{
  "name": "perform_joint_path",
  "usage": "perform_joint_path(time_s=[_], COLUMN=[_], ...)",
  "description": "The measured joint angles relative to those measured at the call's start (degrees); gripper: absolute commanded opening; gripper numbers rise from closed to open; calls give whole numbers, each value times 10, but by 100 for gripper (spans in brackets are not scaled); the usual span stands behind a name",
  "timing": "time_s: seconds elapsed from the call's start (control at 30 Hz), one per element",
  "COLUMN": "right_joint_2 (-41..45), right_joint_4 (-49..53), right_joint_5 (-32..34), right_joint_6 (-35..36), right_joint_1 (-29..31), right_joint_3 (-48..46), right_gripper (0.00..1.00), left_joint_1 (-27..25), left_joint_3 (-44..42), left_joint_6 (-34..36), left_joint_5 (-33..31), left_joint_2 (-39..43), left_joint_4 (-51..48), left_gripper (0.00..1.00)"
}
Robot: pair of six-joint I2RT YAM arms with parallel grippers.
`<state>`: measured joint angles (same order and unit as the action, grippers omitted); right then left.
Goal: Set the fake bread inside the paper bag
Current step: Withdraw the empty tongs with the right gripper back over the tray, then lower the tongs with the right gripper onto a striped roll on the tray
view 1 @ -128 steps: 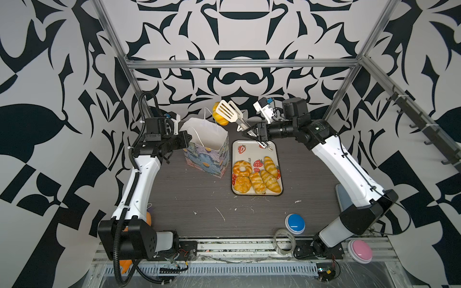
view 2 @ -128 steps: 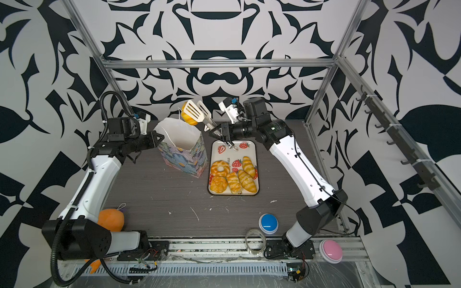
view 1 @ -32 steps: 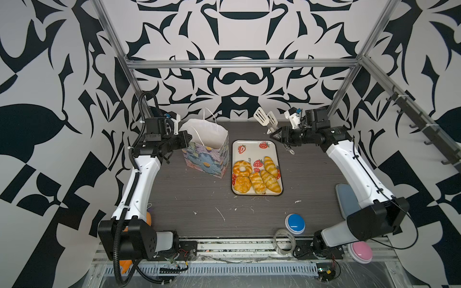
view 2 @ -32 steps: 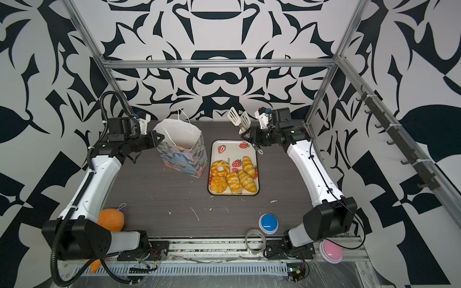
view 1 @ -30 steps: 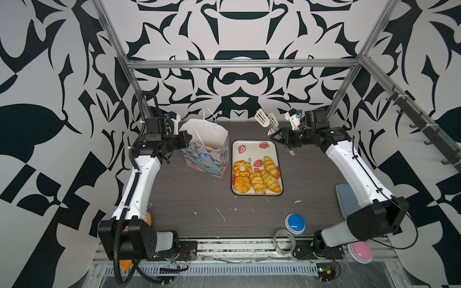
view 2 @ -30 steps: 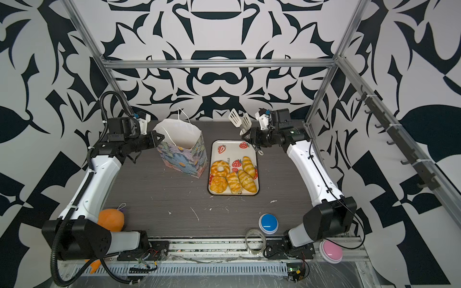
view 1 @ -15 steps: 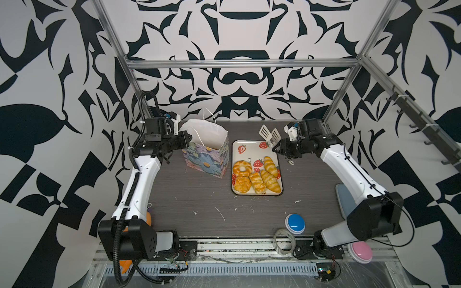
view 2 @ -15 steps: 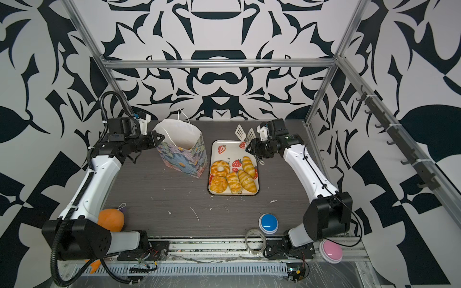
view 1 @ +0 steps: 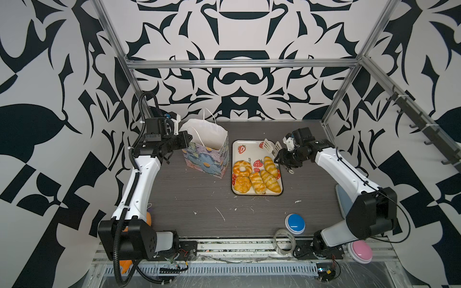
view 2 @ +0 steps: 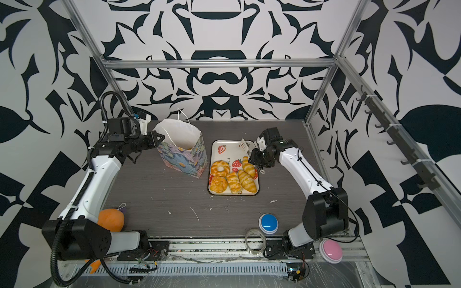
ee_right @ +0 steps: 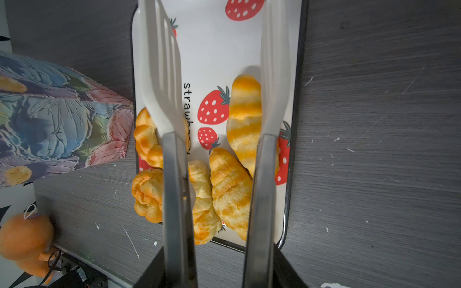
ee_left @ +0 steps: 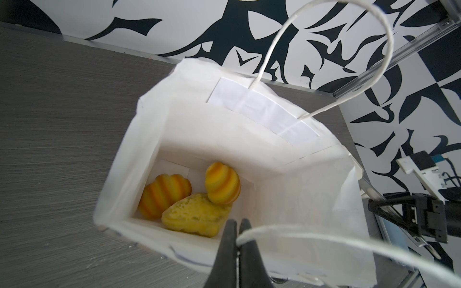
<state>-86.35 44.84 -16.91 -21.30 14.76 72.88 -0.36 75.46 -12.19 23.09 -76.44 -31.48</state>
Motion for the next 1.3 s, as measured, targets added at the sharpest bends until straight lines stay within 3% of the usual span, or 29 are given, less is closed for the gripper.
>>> perform_joint_path(time_s=[1.3], right_joint_2=[-28], right_joint_4=[47], right_joint_5=[91], right_joint_6=[23], right_joint_1=[59], right_joint_3=[-41], right_gripper=[51], left_joint_1=[0], left_joint_3=[-1], left_joint_6=[-3], left_joint_5=[3], left_joint_2=[0], left_joint_4=[0], left_gripper=[2])
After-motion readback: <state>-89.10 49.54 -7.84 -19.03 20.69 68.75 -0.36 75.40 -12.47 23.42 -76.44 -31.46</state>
